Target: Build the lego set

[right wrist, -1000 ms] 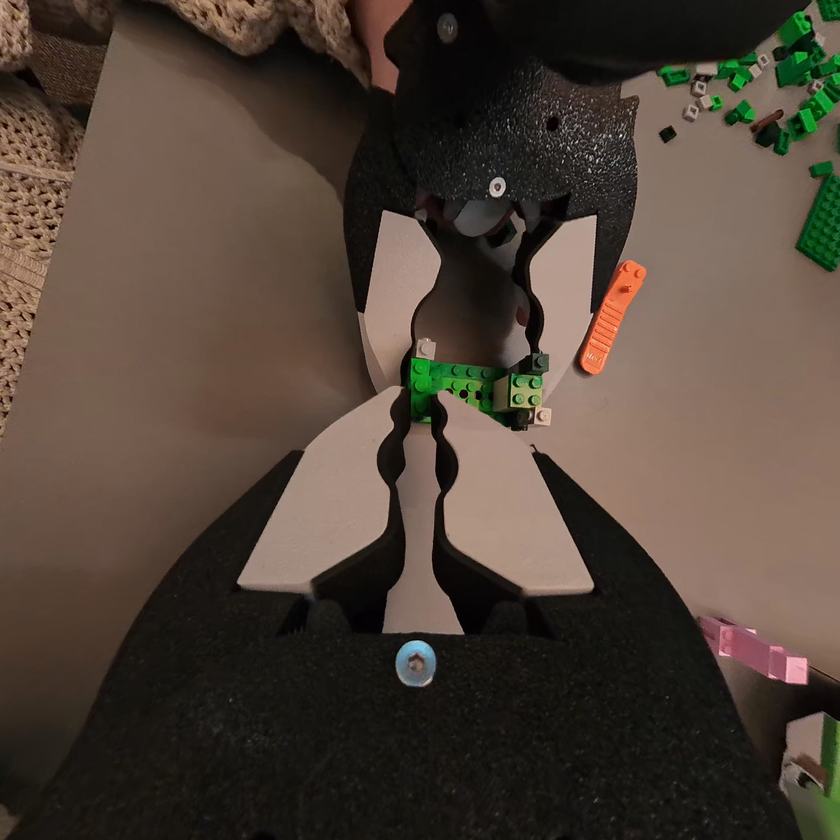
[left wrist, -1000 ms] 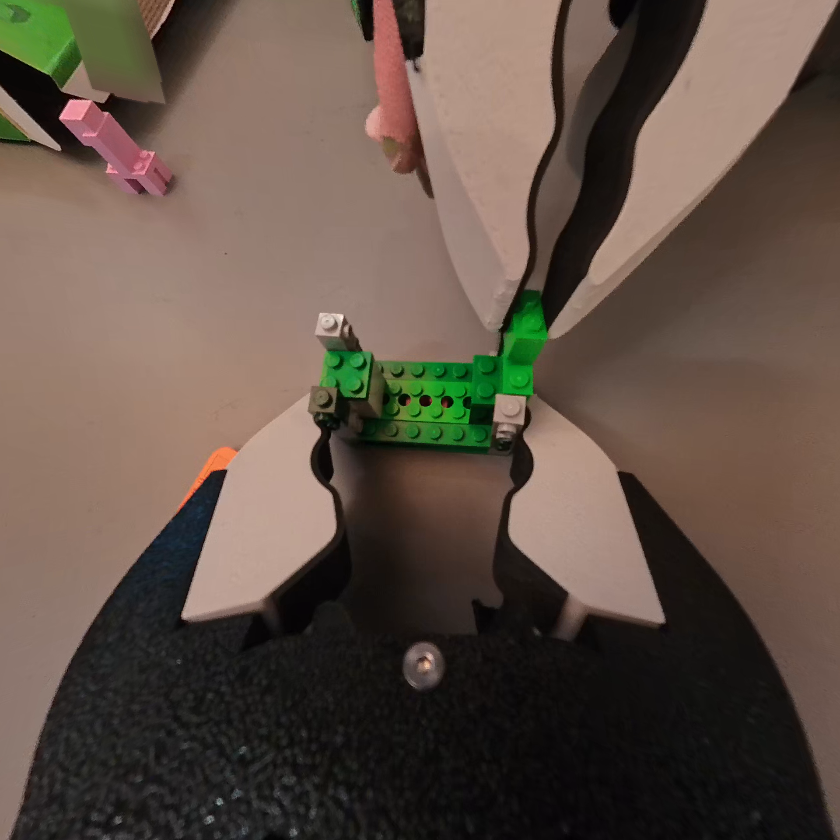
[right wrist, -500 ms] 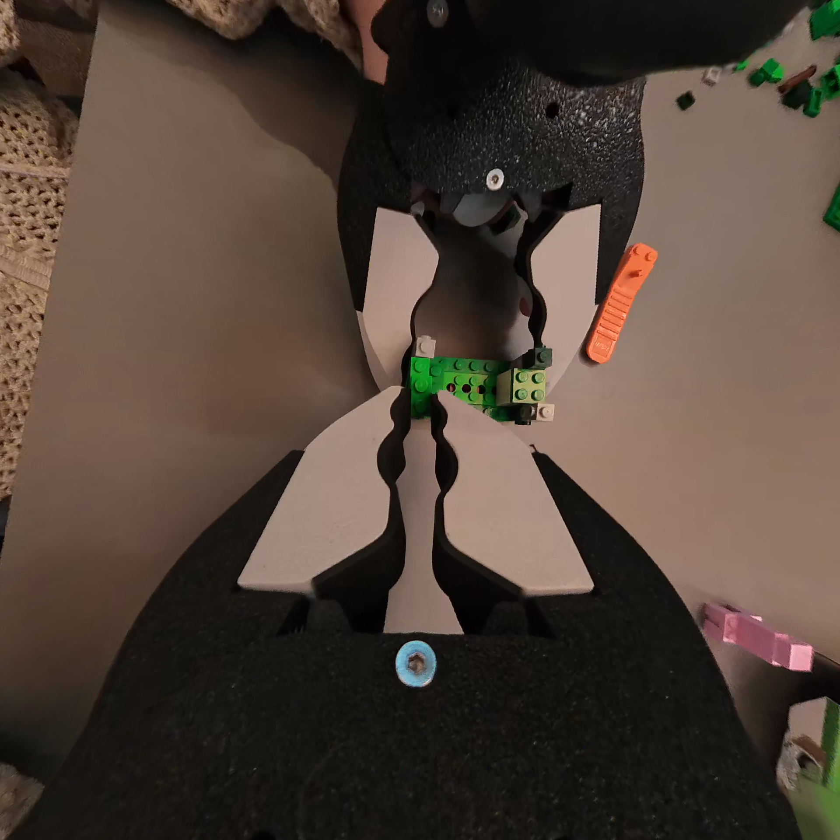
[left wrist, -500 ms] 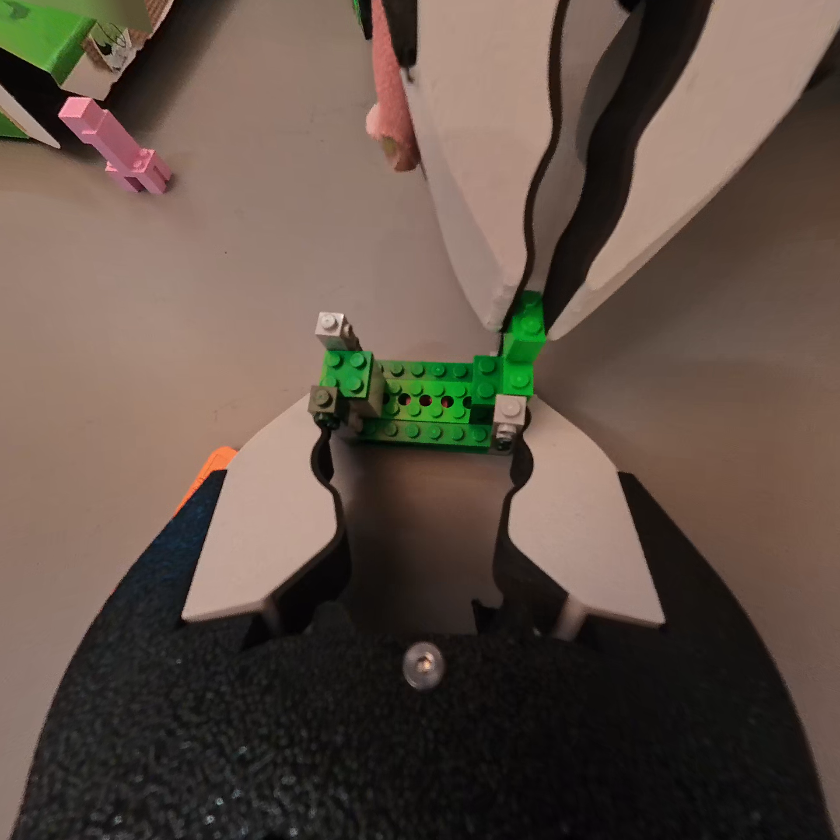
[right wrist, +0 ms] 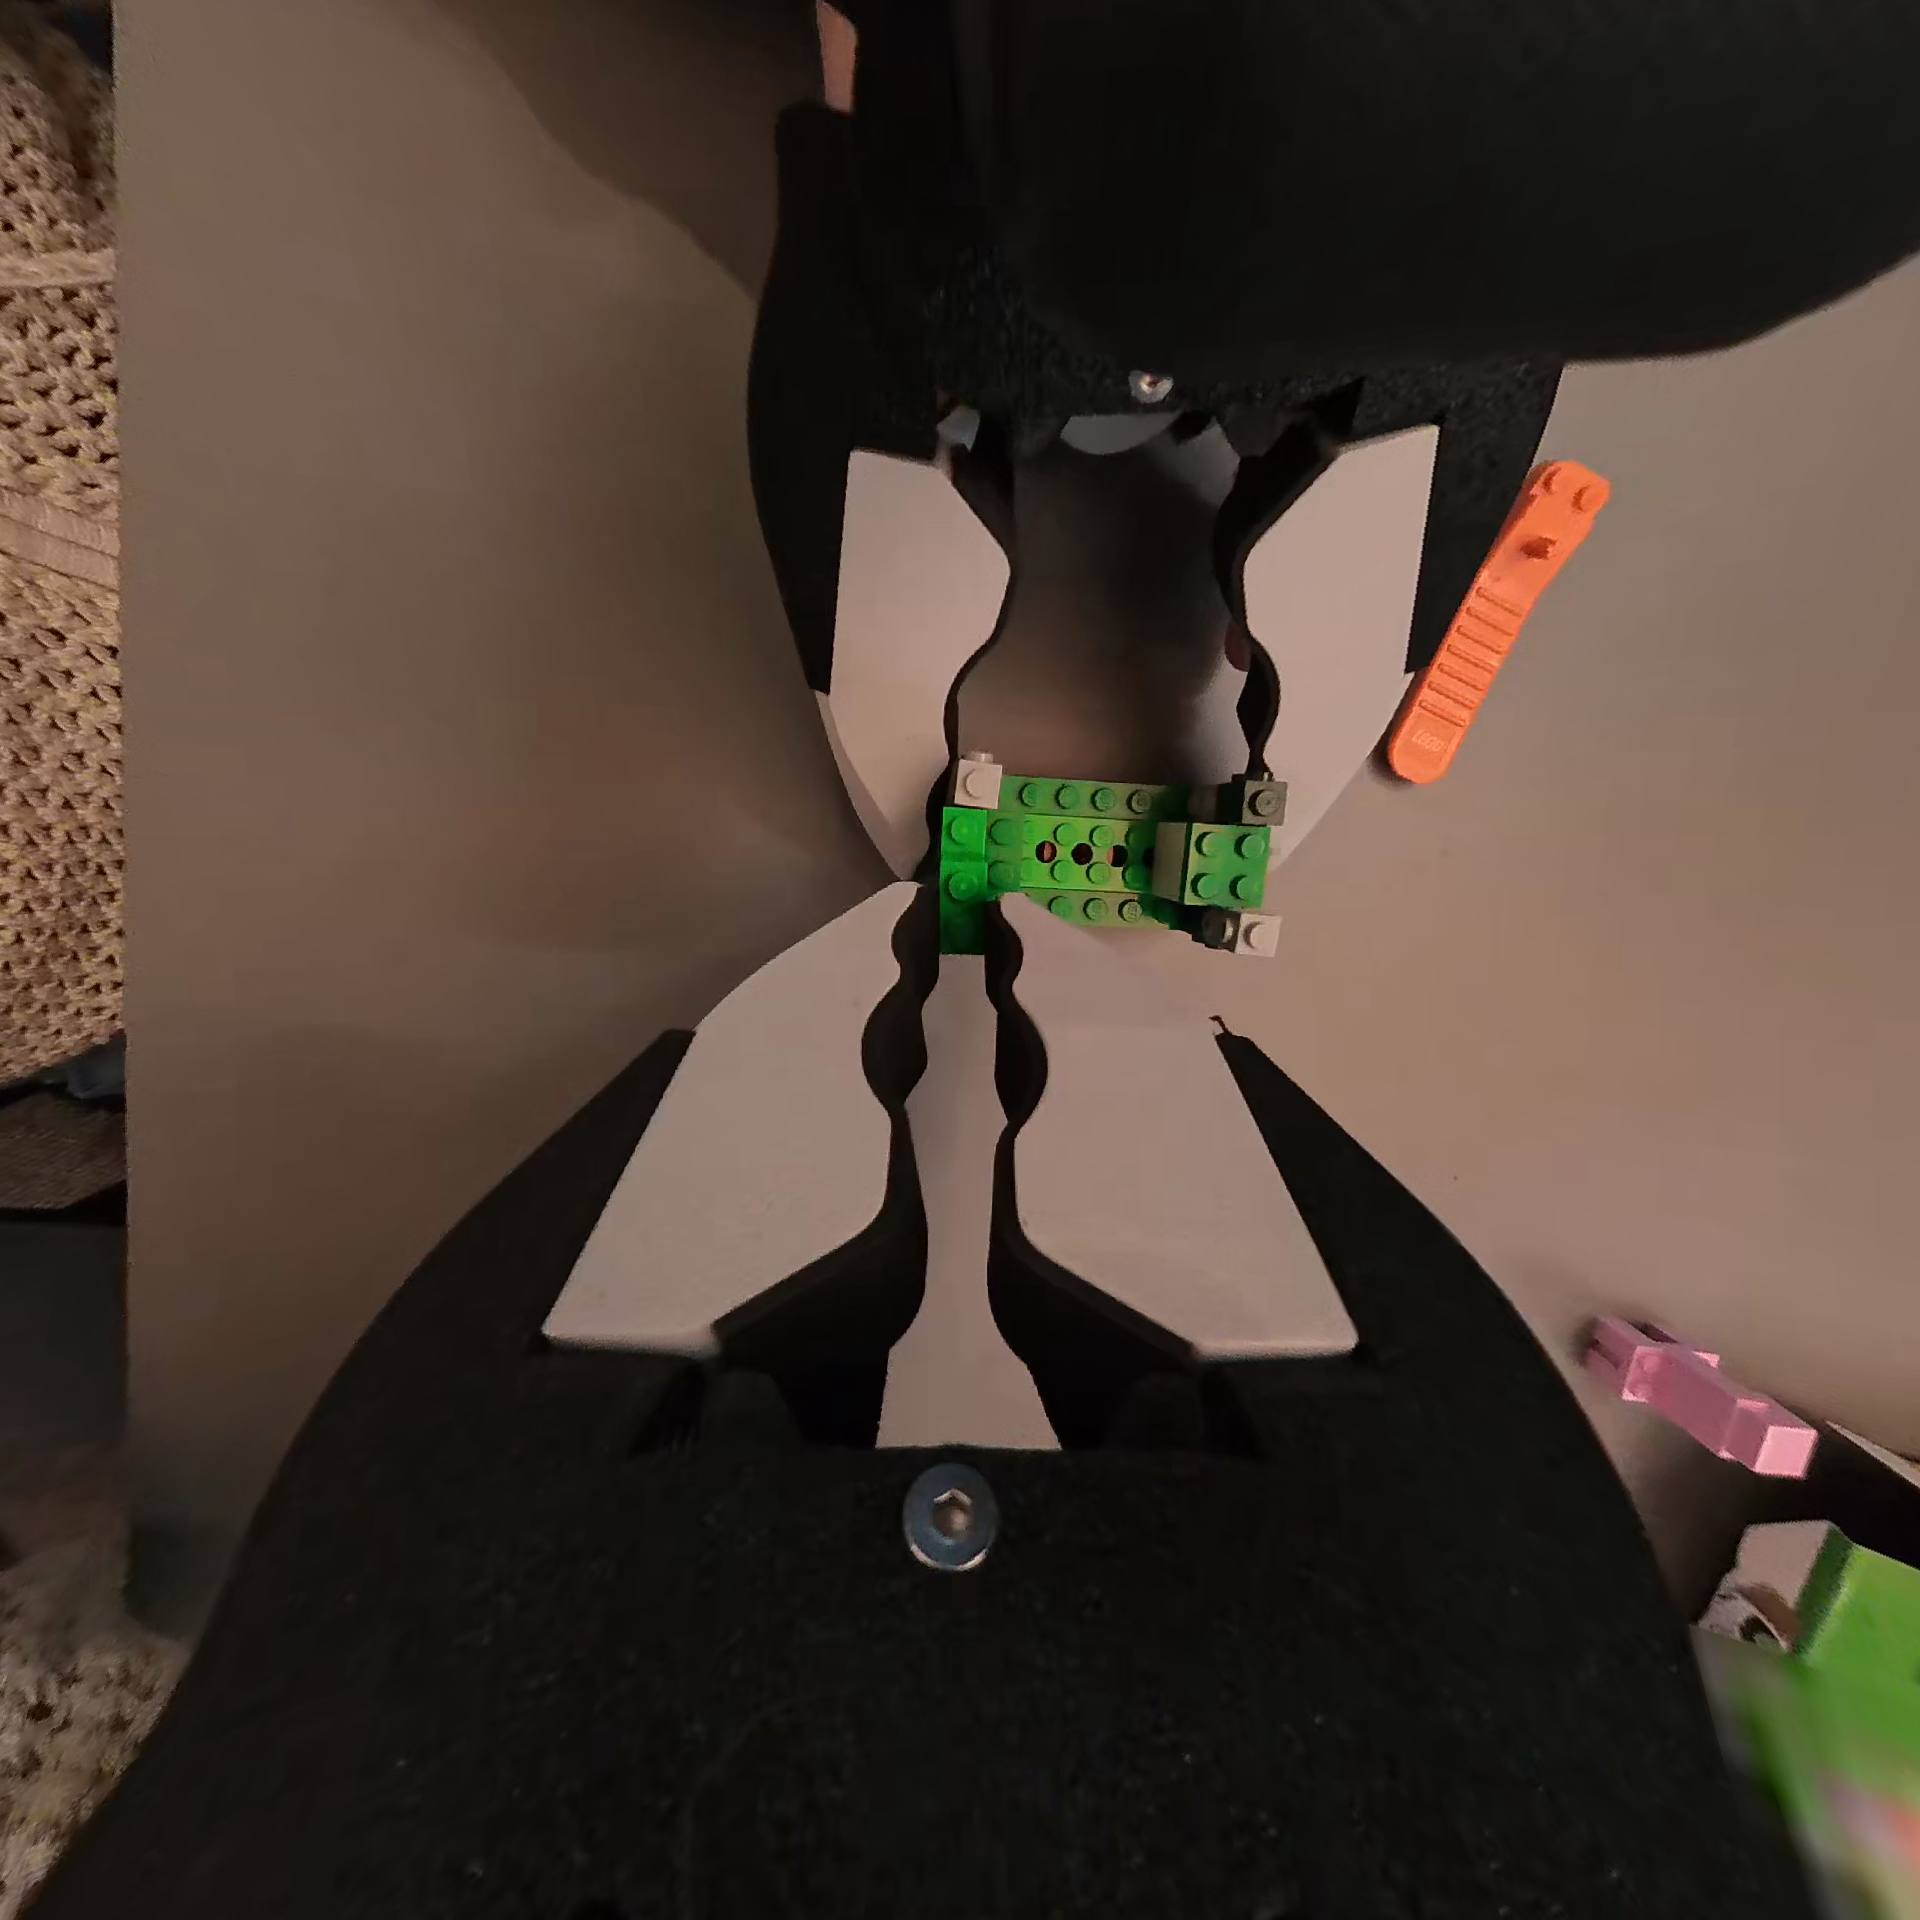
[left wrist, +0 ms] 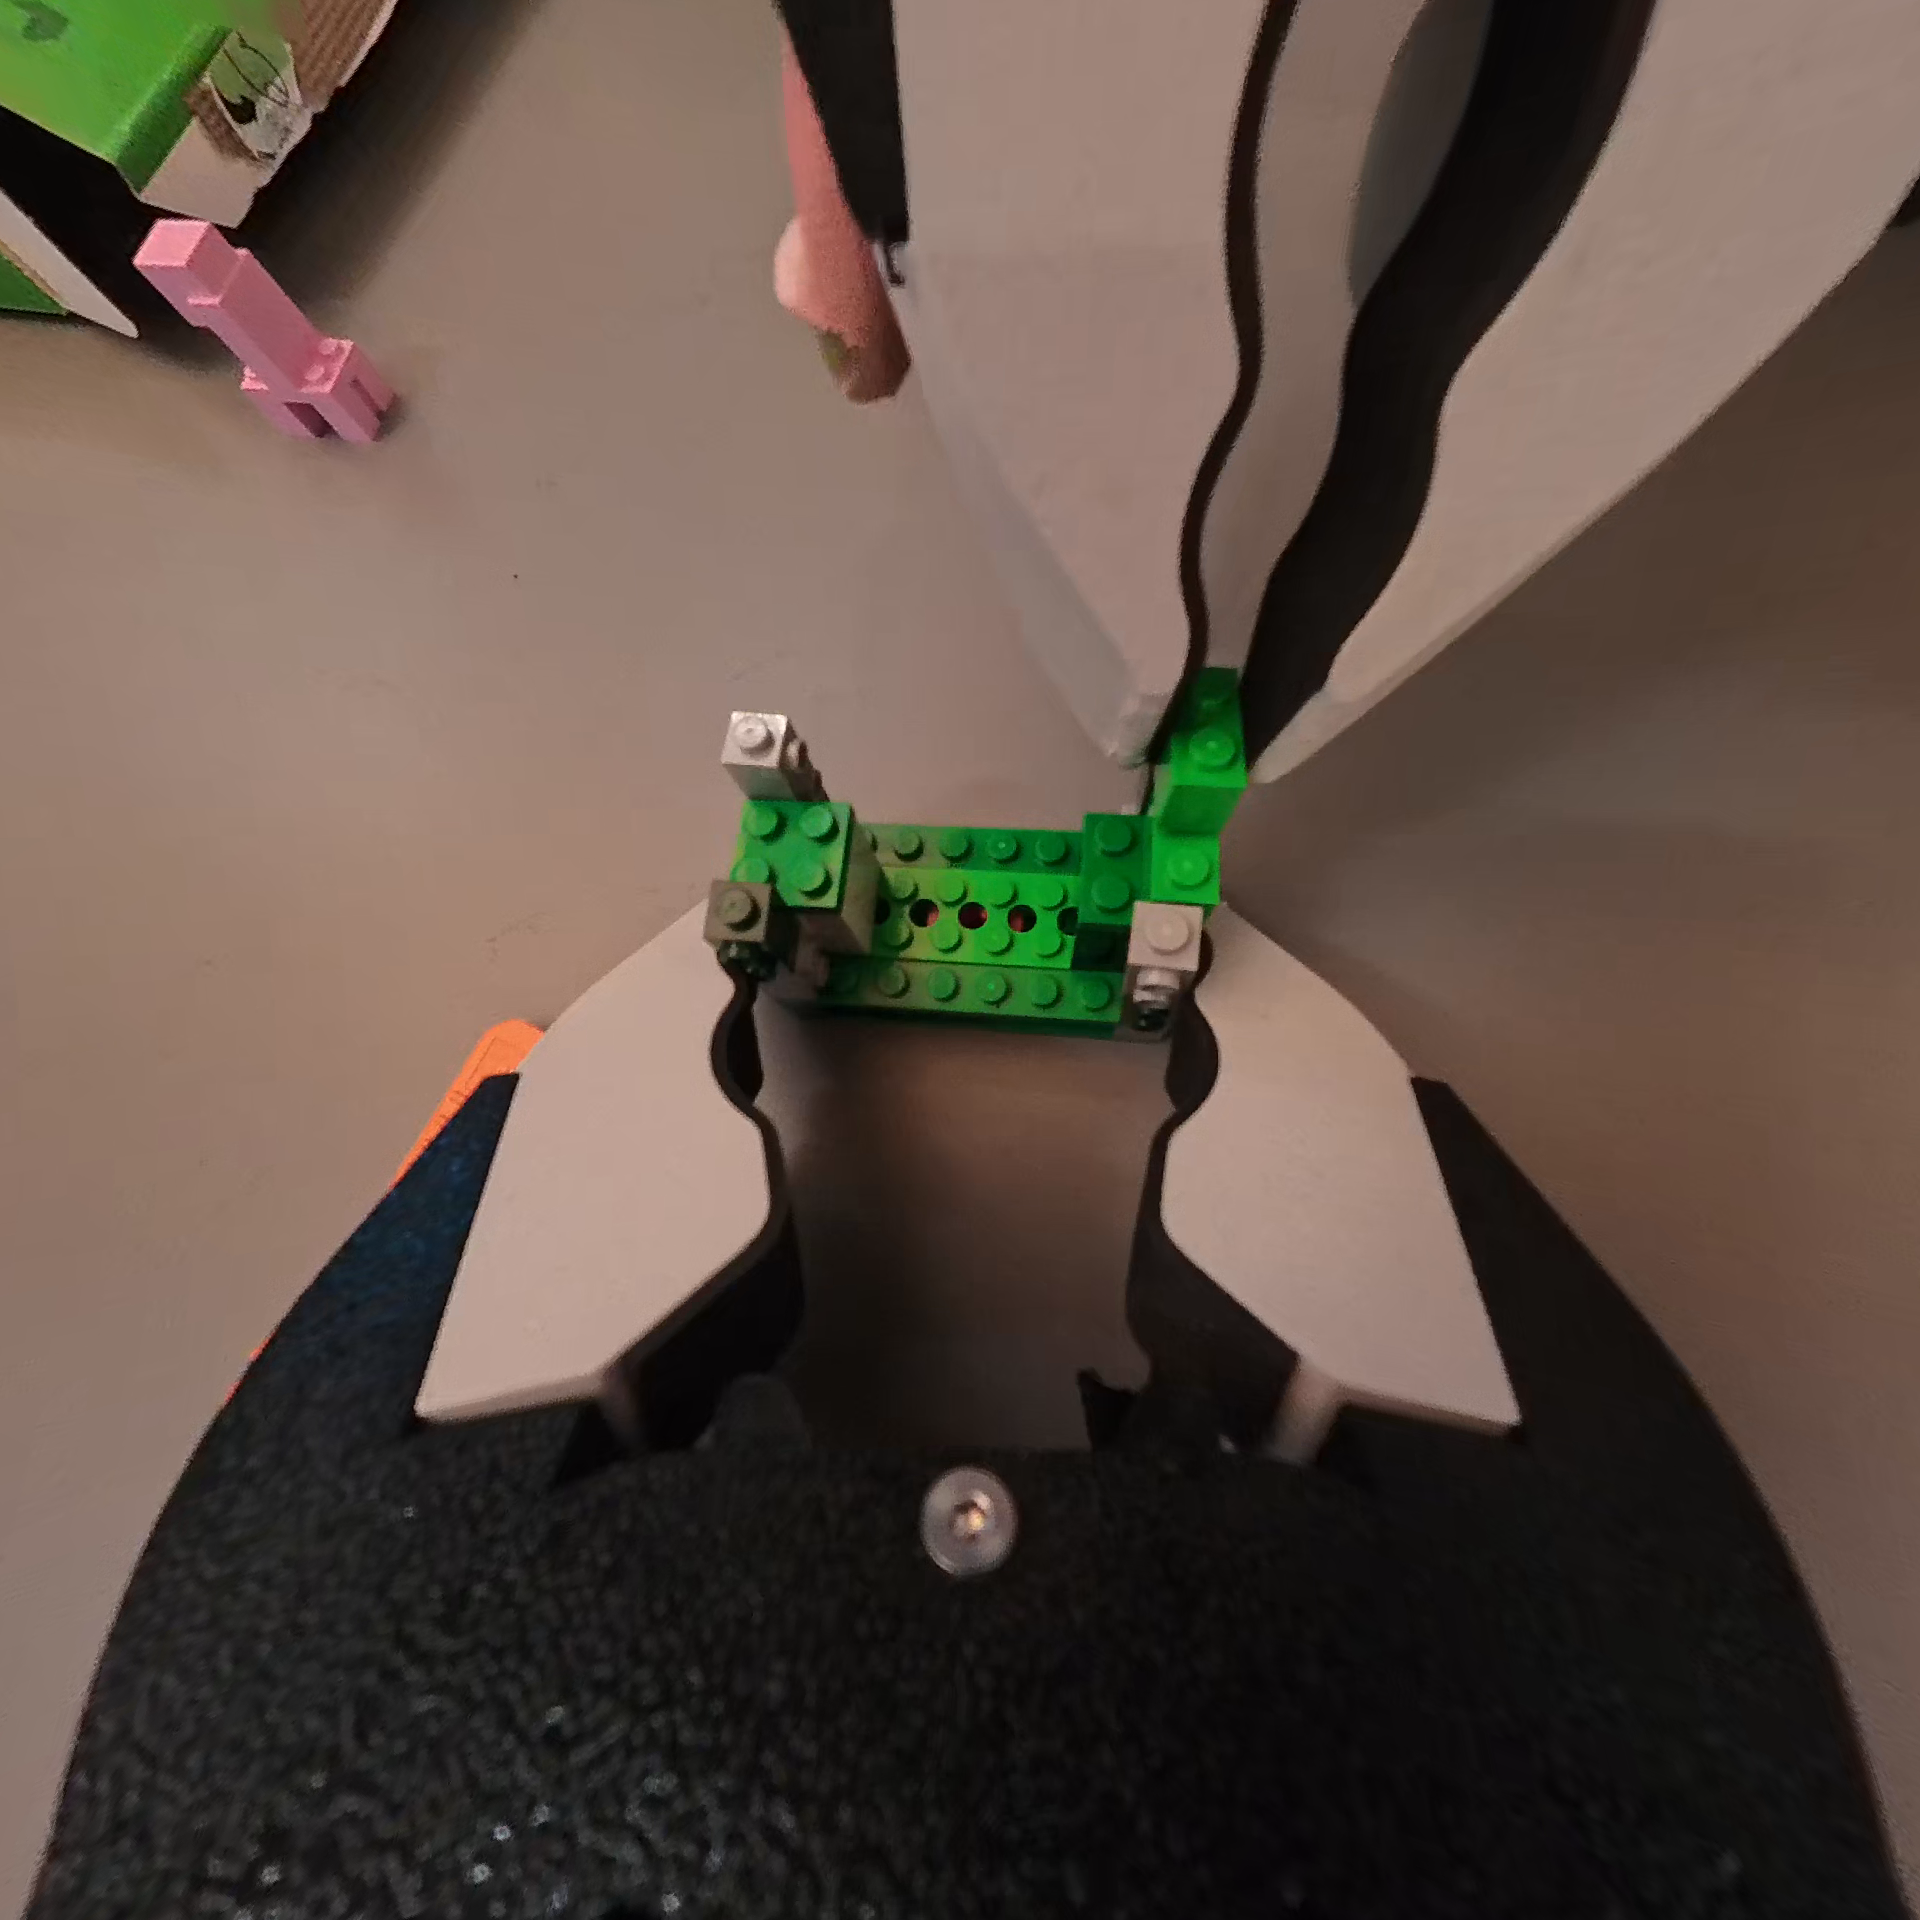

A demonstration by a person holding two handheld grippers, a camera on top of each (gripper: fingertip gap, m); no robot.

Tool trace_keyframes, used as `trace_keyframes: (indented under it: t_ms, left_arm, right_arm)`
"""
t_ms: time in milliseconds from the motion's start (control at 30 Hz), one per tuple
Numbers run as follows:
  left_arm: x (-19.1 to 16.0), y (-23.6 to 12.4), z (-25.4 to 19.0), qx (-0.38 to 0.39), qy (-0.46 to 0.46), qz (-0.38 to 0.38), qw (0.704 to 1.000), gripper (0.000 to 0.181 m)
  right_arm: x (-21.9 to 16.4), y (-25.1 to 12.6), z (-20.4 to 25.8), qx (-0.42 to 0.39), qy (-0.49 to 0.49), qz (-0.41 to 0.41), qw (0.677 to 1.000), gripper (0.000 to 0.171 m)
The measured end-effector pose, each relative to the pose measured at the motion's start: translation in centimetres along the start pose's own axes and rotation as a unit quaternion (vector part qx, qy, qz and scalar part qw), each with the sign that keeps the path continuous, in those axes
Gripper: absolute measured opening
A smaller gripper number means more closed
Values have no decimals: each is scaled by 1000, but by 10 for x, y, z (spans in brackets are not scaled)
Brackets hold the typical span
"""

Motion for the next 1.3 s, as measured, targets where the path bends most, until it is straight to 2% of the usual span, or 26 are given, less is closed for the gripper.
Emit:
trace_keyframes:
  t_ms: [33,333,533,1300]
  left_arm:
    - [0,0,0,0,0,0,1000,77]
    - [0,0,0,-1,-1,1,1000,77]
    - [0,0,0,-1,-2,1,1000,77]
    - [-1,0,0,-1,-3,1,1000,77]
  right_arm:
    - [0,0,0,-2,-4,0,1000,8]
    - [2,1,2,-10,-10,-22,1000,12]
    - [4,-5,-1,-21,-21,-33,999,9]
    - [5,-5,0,-29,-3,-28,999,7]
Point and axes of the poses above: each gripper's, where its closed fingertips meet, y out along the fingers, x out of its top, z = x × y across the jaws, the point moved 2 cm from there along -y, back along the fingers, and after that the axes turned 8 degrees about -z, right-handed, at the moved point
